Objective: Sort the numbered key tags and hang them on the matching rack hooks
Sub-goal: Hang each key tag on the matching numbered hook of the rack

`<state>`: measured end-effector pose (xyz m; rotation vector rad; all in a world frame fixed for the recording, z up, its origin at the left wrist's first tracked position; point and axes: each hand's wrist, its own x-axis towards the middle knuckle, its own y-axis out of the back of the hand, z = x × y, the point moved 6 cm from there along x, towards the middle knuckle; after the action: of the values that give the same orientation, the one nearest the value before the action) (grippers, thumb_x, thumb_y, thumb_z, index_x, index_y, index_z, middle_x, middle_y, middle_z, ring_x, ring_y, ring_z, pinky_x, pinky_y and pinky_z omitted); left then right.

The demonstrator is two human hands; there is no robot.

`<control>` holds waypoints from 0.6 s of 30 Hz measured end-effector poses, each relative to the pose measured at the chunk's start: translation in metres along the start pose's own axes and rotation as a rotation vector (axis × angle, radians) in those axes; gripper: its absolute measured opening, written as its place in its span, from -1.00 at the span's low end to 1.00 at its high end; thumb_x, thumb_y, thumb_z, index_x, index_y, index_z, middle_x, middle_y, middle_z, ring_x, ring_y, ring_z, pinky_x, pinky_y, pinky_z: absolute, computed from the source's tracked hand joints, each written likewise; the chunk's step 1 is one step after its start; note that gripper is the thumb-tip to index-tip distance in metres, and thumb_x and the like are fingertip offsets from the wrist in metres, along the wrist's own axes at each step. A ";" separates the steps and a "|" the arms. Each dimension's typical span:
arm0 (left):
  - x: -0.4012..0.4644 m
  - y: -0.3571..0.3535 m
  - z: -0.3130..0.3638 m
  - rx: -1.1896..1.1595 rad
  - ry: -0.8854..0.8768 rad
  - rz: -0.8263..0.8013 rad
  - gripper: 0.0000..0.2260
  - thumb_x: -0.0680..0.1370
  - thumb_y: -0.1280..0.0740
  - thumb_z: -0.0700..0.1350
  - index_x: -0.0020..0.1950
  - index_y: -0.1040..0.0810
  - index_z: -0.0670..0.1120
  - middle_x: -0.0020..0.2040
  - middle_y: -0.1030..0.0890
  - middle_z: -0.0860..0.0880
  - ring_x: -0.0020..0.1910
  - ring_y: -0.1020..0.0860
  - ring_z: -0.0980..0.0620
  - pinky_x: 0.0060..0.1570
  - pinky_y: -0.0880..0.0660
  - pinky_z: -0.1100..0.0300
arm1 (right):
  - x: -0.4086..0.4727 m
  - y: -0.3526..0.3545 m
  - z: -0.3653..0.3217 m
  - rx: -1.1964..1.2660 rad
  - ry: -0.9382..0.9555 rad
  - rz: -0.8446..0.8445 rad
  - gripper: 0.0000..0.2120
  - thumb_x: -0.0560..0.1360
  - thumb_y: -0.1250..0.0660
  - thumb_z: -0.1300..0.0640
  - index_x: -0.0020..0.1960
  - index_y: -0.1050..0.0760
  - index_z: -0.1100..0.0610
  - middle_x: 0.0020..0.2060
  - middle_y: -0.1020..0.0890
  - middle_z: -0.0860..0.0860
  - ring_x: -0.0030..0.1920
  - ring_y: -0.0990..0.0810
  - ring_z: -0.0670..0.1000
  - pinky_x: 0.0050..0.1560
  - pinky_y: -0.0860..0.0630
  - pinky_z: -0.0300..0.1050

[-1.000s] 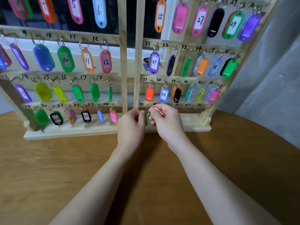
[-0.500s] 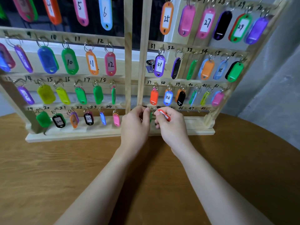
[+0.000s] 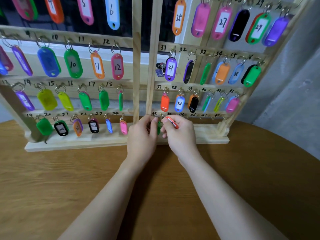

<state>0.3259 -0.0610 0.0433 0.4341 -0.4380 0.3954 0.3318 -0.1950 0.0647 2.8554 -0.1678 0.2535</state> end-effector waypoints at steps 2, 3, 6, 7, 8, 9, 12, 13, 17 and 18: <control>0.000 0.001 0.000 -0.001 -0.012 0.002 -0.78 0.63 -0.23 -0.03 -0.21 -0.48 0.02 -0.44 -0.44 0.06 -0.45 -0.36 0.11 -0.36 -0.35 0.02 | 0.000 -0.001 0.001 -0.037 -0.015 0.015 -0.80 0.59 -0.31 0.22 -0.19 -0.60 0.16 -0.43 -0.62 -0.02 -0.45 -0.55 -0.04 -0.30 -0.49 -0.12; 0.000 0.002 0.002 0.002 -0.022 0.010 -0.79 0.63 -0.23 -0.03 -0.21 -0.48 0.01 -0.44 -0.44 0.07 -0.44 -0.36 0.12 -0.36 -0.35 0.02 | -0.001 0.000 0.003 -0.057 -0.026 0.022 -0.80 0.59 -0.31 0.22 -0.19 -0.60 0.15 -0.43 -0.63 -0.01 -0.45 -0.56 -0.04 -0.30 -0.50 -0.12; -0.004 0.004 0.003 0.009 -0.032 0.041 -0.80 0.64 -0.24 -0.04 -0.14 -0.54 -0.04 -0.37 -0.53 0.05 -0.40 -0.43 0.10 -0.32 -0.42 0.00 | -0.002 0.000 0.009 -0.083 -0.064 0.021 -0.75 0.59 -0.32 0.18 -0.25 -0.62 0.13 -0.41 -0.66 0.04 -0.40 -0.62 0.06 -0.21 -0.61 0.05; -0.006 0.005 0.003 0.014 -0.026 0.048 -0.81 0.64 -0.24 -0.04 -0.12 -0.55 -0.05 -0.35 -0.56 0.04 -0.37 -0.47 0.09 -0.28 -0.44 0.00 | -0.002 -0.001 0.012 -0.091 -0.073 0.012 -0.74 0.59 -0.33 0.15 -0.25 -0.62 0.13 -0.40 -0.67 0.05 -0.36 -0.63 0.10 -0.17 -0.63 0.12; -0.006 0.006 0.002 0.018 -0.014 0.054 -0.81 0.64 -0.24 -0.05 -0.11 -0.56 -0.05 -0.33 -0.58 0.03 -0.34 -0.50 0.06 -0.25 -0.44 0.00 | -0.002 -0.001 0.014 -0.099 -0.077 0.002 -0.74 0.60 -0.33 0.13 -0.25 -0.62 0.14 -0.39 -0.67 0.05 -0.35 -0.64 0.12 -0.15 -0.63 0.15; -0.007 0.006 0.001 0.021 0.000 0.061 -0.82 0.65 -0.25 -0.06 -0.11 -0.56 -0.06 -0.32 -0.59 0.03 -0.32 -0.52 0.04 -0.23 -0.45 0.00 | -0.002 -0.002 0.014 -0.105 -0.081 -0.008 -0.73 0.60 -0.33 0.12 -0.25 -0.62 0.15 -0.39 -0.67 0.05 -0.35 -0.64 0.12 -0.14 -0.64 0.16; -0.010 0.011 0.001 0.048 0.029 0.065 -0.83 0.65 -0.27 -0.10 -0.10 -0.57 -0.08 -0.34 -0.57 0.03 -0.32 -0.50 0.05 -0.21 -0.44 0.00 | -0.008 -0.001 0.017 -0.134 -0.127 -0.055 -0.69 0.62 -0.33 0.06 -0.24 -0.62 0.18 -0.38 -0.68 0.08 -0.41 -0.65 0.07 -0.19 -0.62 0.07; -0.013 0.013 0.002 0.056 0.037 0.067 -0.83 0.65 -0.28 -0.11 -0.10 -0.58 -0.09 -0.34 -0.57 0.03 -0.33 -0.49 0.06 -0.22 -0.44 -0.01 | -0.012 0.002 0.018 -0.155 -0.157 -0.070 -0.69 0.62 -0.33 0.05 -0.23 -0.62 0.19 -0.37 -0.69 0.08 -0.42 -0.66 0.05 -0.22 -0.61 0.01; -0.029 0.019 0.014 0.069 0.077 -0.003 -0.80 0.65 -0.28 -0.10 -0.15 -0.57 -0.08 -0.39 -0.50 0.02 -0.35 -0.47 -0.01 -0.26 -0.45 -0.05 | -0.037 0.028 0.014 -0.234 -0.242 -0.148 -0.77 0.62 -0.31 0.09 -0.15 -0.63 0.15 -0.35 -0.72 0.02 -0.37 -0.70 0.07 -0.18 -0.62 -0.03; -0.040 0.021 0.021 0.088 0.073 -0.057 -0.80 0.65 -0.28 -0.08 -0.16 -0.57 -0.07 -0.39 -0.51 0.02 -0.35 -0.48 -0.03 -0.27 -0.46 -0.05 | -0.050 0.038 0.010 -0.264 -0.238 -0.180 -0.76 0.63 -0.30 0.10 -0.14 -0.64 0.16 -0.35 -0.72 0.01 -0.37 -0.70 0.07 -0.16 -0.62 0.00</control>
<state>0.2767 -0.0646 0.0479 0.5145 -0.3378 0.3752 0.2797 -0.2291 0.0558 2.6079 0.0109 -0.1363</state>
